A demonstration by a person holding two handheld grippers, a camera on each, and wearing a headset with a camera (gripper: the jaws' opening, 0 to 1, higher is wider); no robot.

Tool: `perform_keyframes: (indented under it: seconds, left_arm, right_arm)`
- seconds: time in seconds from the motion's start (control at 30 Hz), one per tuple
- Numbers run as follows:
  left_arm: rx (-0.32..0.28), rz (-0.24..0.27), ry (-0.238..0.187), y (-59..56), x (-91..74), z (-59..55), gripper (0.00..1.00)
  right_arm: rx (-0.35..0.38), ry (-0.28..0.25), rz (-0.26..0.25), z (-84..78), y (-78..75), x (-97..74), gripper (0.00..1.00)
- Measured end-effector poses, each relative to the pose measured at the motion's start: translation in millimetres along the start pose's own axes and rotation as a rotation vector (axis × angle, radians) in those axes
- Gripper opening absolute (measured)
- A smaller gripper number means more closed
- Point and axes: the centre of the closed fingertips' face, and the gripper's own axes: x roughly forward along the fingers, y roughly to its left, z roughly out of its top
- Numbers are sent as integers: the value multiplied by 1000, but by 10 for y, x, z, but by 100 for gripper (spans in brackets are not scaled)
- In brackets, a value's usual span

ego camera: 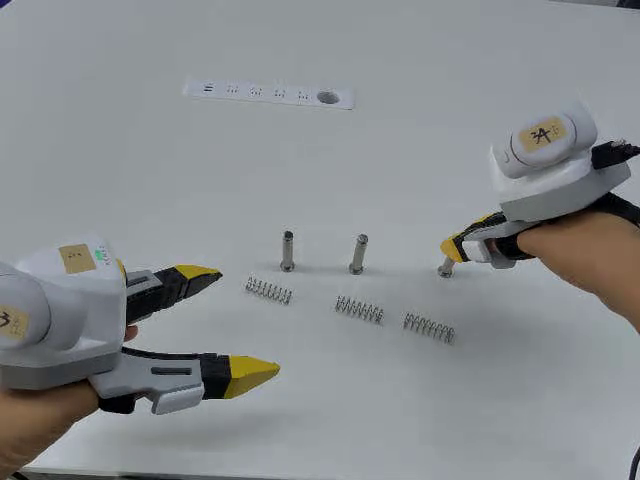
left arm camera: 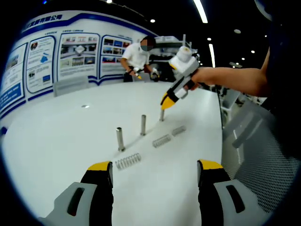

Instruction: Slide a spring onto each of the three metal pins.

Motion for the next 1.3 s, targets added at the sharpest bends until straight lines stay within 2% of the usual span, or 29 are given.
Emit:
perform_keyframes:
  seconds: [0.4,0.87,1.07,1.3]
  left_arm:
    - [4,-5,3,-9,8,3,74]
    - [8,-11,3,-23,26,6,74]
    - [8,-13,4,-28,26,3,74]
    - [11,-18,4,-50,35,12,74]
  right_arm:
    - [2,-48,12,-8,10,-148,20]
    - [-27,-70,57,-214,146,-301,21]
    - [-69,-56,121,-378,299,-328,21]
    - [-163,-27,223,-581,520,-274,21]
